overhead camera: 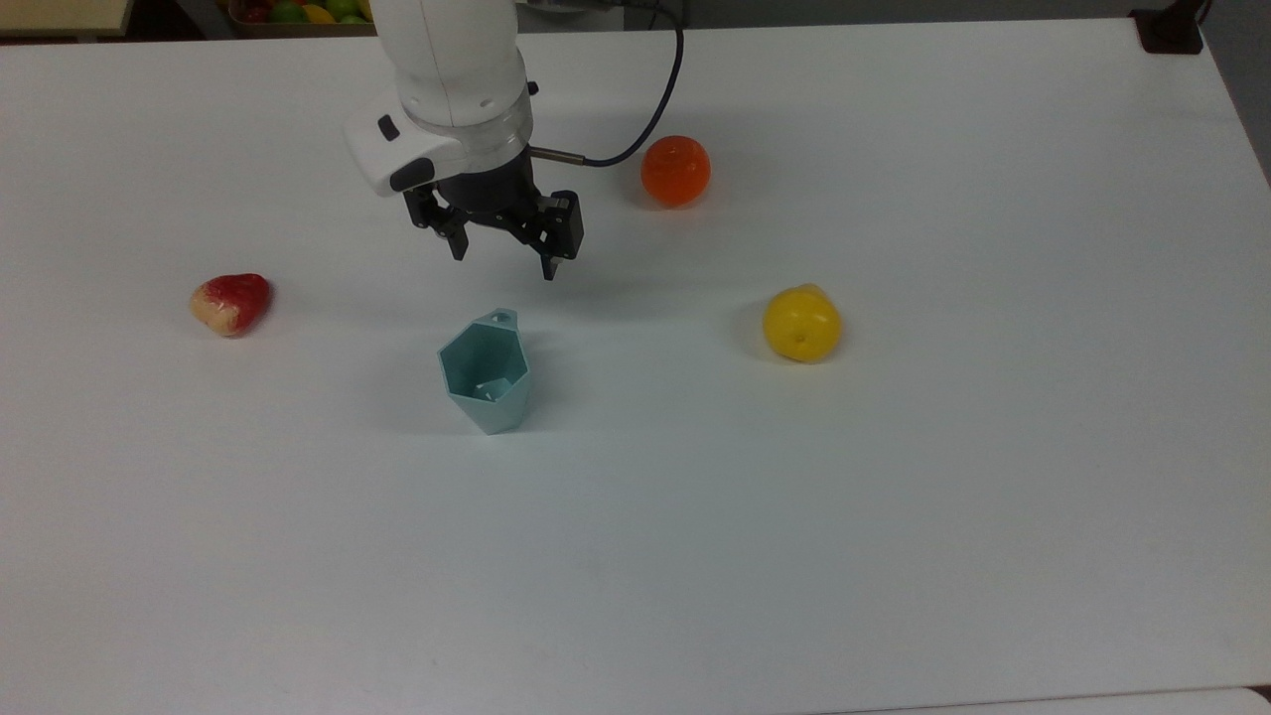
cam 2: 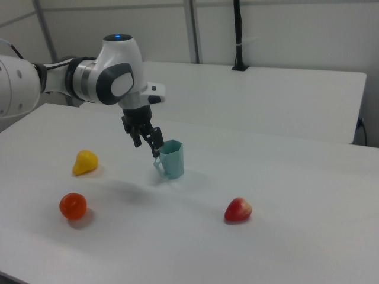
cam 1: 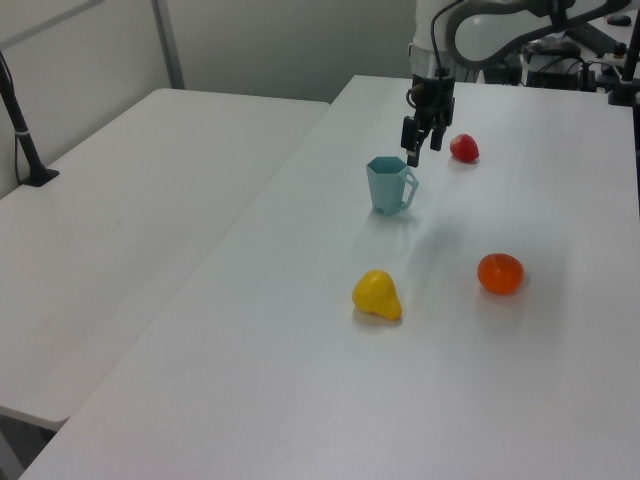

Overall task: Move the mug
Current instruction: 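Move the gripper over the teal mug's rim, then lower the gripper into the teal mug and close on its rim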

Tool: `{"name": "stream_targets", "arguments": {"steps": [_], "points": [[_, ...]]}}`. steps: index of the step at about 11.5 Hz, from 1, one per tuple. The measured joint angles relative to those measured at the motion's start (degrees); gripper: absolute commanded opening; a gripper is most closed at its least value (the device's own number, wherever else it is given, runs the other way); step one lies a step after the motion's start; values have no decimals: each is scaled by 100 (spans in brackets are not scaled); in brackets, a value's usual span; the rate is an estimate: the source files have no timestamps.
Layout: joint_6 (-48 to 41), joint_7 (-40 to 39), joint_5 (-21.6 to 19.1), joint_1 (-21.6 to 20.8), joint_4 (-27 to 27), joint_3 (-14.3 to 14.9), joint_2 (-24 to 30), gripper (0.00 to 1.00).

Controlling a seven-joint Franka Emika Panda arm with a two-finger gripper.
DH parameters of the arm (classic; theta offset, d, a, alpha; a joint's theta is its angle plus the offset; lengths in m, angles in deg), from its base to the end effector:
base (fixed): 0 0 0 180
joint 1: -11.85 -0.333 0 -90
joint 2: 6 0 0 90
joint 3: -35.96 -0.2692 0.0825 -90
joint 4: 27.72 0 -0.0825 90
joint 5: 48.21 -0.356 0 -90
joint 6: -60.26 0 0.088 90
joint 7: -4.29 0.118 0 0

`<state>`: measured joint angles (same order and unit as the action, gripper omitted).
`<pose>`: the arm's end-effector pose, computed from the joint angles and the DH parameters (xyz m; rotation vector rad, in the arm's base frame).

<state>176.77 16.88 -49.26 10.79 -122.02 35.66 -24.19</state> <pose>0.6188 0.0156 0.3915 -3.0970 0.3169 -0.1050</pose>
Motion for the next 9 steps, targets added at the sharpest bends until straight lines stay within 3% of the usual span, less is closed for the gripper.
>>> {"name": "stream_targets", "arguments": {"steps": [3,9], "points": [[397,9,12,-64,0,0,-236,83],[700,13,18,-79,2,0,-424,82]]}}
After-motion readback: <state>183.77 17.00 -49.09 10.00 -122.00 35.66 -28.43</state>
